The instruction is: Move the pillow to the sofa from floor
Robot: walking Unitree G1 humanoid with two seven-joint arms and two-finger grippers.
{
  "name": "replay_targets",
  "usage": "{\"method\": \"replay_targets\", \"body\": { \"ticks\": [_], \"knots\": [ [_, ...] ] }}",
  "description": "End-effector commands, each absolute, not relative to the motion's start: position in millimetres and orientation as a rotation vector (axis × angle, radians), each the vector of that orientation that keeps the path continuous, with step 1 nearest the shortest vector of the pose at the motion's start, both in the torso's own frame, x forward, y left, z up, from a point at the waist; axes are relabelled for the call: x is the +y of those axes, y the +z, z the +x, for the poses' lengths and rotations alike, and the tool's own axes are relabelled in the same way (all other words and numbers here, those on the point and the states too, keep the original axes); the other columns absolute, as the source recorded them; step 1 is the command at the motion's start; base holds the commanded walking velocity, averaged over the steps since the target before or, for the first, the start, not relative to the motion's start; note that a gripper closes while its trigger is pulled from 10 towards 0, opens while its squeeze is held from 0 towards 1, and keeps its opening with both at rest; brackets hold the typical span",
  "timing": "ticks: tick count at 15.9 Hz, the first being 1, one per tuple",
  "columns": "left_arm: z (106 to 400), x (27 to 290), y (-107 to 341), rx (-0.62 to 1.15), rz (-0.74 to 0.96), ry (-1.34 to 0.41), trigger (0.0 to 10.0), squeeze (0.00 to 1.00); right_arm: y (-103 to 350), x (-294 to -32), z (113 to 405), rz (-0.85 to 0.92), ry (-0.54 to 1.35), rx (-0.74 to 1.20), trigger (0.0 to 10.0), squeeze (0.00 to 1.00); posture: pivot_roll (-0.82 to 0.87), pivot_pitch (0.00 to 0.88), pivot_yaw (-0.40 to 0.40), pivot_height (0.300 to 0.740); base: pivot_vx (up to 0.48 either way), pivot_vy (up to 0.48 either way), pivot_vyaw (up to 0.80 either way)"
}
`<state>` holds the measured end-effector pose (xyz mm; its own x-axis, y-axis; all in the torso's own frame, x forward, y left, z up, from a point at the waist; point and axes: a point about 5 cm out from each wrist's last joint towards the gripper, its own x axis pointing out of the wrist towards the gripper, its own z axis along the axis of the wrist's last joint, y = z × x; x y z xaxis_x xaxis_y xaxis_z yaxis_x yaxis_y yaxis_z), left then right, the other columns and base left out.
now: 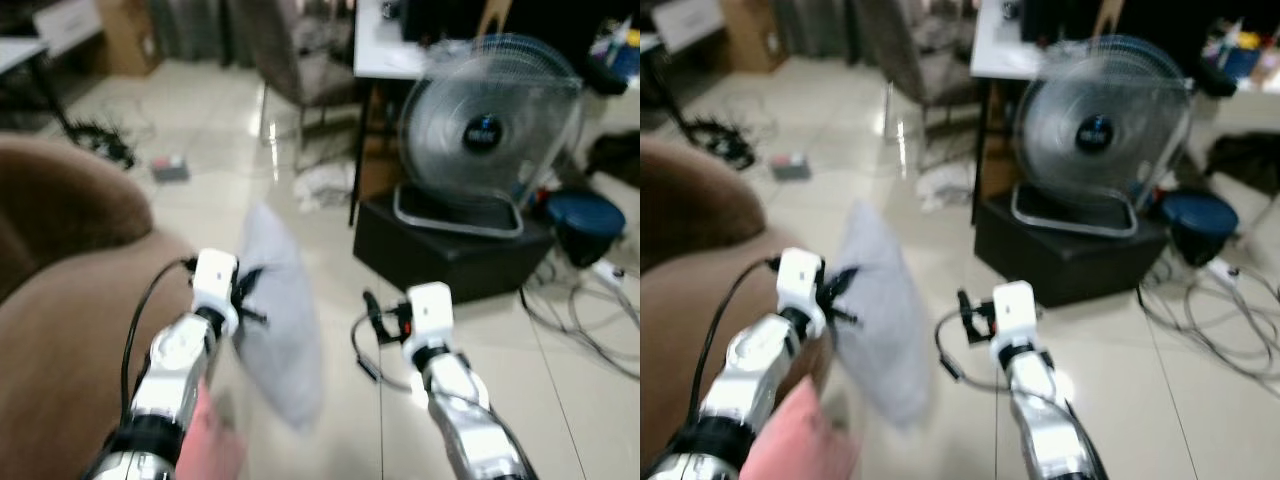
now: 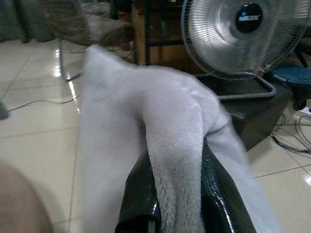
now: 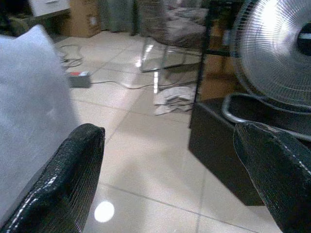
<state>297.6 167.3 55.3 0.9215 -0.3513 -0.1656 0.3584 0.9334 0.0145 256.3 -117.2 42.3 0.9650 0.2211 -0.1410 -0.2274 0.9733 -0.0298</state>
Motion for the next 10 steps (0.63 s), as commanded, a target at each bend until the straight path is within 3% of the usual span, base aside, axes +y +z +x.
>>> {"method": "replay_targets", "body": {
  "ticks": [1, 10],
  "knots": [
    [304.3, 155.2, 68.0, 0.093, 0.076, -0.413, 0.0, 0.00, 41.4, -123.8, 256.4, -0.046, 0.210, 0.144, 10.0, 0.00, 0.02, 0.001, 0.023, 0.740, 0.480, 0.000, 0.00],
    [303.3, 153.8, 67.9, 0.100, 0.070, -0.425, 0.0, 0.00, 39.7, -119.6, 256.2, -0.039, 0.215, 0.148, 10.0, 0.00, 0.02, 0.006, 0.033, 0.740, 0.480, 0.000, 0.00]
  ]
}}
